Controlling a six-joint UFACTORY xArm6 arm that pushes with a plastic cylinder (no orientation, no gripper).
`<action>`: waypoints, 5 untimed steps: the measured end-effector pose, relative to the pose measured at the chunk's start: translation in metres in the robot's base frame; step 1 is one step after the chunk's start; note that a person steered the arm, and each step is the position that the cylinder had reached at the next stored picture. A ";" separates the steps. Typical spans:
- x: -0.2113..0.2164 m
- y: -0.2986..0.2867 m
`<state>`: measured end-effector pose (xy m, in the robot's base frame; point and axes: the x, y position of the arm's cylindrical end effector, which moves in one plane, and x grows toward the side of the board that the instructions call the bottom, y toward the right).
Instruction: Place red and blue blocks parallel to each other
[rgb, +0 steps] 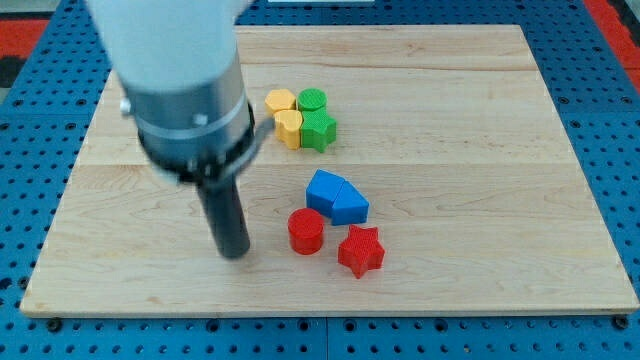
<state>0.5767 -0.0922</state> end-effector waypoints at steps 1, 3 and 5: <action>0.022 0.023; -0.050 0.048; -0.060 0.060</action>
<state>0.5167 -0.0318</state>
